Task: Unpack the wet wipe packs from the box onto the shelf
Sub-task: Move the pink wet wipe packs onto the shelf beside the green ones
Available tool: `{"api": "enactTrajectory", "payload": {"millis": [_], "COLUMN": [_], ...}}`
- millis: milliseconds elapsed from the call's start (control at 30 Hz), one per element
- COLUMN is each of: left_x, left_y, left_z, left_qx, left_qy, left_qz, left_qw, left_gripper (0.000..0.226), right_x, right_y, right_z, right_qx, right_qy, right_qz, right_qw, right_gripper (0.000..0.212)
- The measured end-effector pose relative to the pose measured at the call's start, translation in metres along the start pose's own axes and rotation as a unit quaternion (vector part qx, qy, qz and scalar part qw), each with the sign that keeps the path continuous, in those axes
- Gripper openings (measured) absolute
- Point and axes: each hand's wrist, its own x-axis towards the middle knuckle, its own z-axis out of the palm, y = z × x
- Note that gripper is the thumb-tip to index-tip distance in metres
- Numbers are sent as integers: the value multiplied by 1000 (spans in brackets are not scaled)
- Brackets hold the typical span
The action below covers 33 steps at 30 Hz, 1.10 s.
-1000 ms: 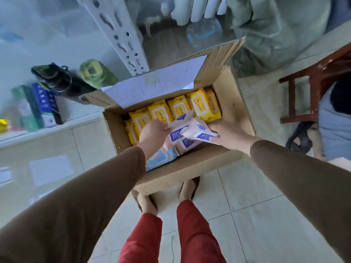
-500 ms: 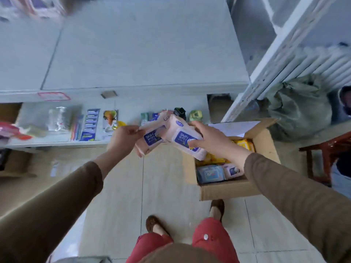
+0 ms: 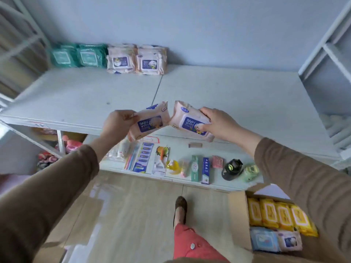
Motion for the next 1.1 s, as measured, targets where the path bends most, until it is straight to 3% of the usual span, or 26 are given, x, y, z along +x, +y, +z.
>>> {"api": "enactTrajectory", "payload": {"millis": [133, 300, 467, 833, 900, 967, 1100], "left_x": [81, 180, 259, 429, 449, 458, 458], "left_y": [-29, -64, -94, -136, -139, -140, -135], "left_z": [-33, -66, -87, -96, -94, -91, -78], "left_qx": [21, 37, 52, 42, 76, 153, 318], "left_qy": [17, 26, 15, -82, -83, -71, -66], "left_qz": [-17, -50, -62, 3, 27, 106, 288], "left_qw": [999, 998, 997, 996, 993, 980, 901], "left_gripper": [23, 16, 17, 18, 28, 30, 60], "right_x": [88, 202, 302, 445, 453, 452, 436], "right_y": [-13, -29, -46, -66, -68, -67, -69], "right_z": [-1, -4, 2, 29, 39, 48, 69], "right_qx": [28, 11, -15, -113, -124, -120, -66], "right_qy": [1, -22, -29, -52, -27, 31, 236], "right_qz": [6, -5, -5, 61, 70, 74, 154], "right_qw": [1000, 1000, 999, 990, 989, 990, 957], "right_gripper": [20, 19, 33, 46, 37, 37, 79]}}
